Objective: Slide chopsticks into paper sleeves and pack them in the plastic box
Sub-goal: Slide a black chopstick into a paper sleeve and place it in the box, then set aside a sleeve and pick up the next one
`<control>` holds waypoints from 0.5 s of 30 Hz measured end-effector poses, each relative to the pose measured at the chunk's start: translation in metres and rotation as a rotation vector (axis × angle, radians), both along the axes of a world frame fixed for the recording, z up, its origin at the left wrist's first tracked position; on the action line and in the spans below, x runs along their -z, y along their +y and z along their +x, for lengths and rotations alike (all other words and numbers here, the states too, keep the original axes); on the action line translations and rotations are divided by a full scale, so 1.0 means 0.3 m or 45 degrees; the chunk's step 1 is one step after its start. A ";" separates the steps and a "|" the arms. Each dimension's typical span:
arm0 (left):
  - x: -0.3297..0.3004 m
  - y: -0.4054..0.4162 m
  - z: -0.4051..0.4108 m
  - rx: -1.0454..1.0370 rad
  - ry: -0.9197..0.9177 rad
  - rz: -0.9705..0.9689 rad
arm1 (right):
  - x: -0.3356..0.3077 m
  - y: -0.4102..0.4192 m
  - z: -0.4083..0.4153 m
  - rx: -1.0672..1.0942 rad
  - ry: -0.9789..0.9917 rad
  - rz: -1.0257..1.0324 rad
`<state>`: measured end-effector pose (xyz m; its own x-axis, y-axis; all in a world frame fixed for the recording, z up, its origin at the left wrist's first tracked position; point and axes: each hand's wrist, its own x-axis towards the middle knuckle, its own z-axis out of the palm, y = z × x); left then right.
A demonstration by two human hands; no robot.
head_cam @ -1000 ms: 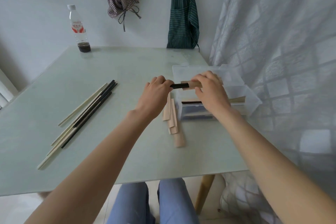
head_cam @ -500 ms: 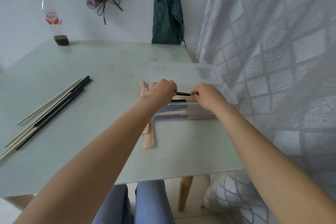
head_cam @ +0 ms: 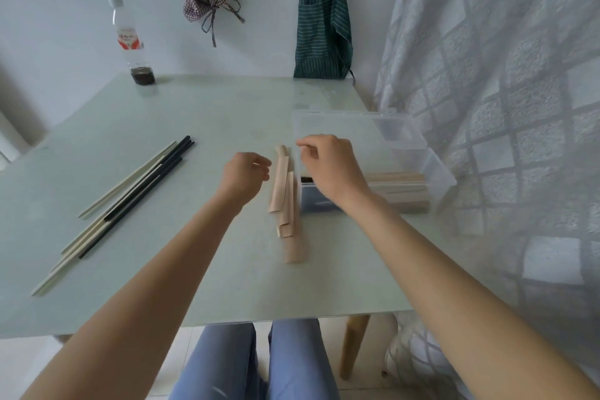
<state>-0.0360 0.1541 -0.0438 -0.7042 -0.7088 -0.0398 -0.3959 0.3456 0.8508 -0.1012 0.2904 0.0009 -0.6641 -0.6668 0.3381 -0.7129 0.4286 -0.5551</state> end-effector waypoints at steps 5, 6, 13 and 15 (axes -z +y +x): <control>0.039 -0.045 0.035 0.060 -0.032 0.397 | 0.063 -0.148 0.124 -0.112 -0.119 0.229; 0.048 -0.054 0.043 0.062 -0.031 0.451 | 0.092 -0.169 0.131 -0.093 -0.159 0.331; 0.058 -0.077 0.053 0.103 0.010 0.694 | 0.207 -0.225 0.122 0.167 -0.179 0.646; 0.053 -0.082 0.039 0.114 -0.015 0.681 | 0.220 -0.239 0.111 0.203 -0.134 0.619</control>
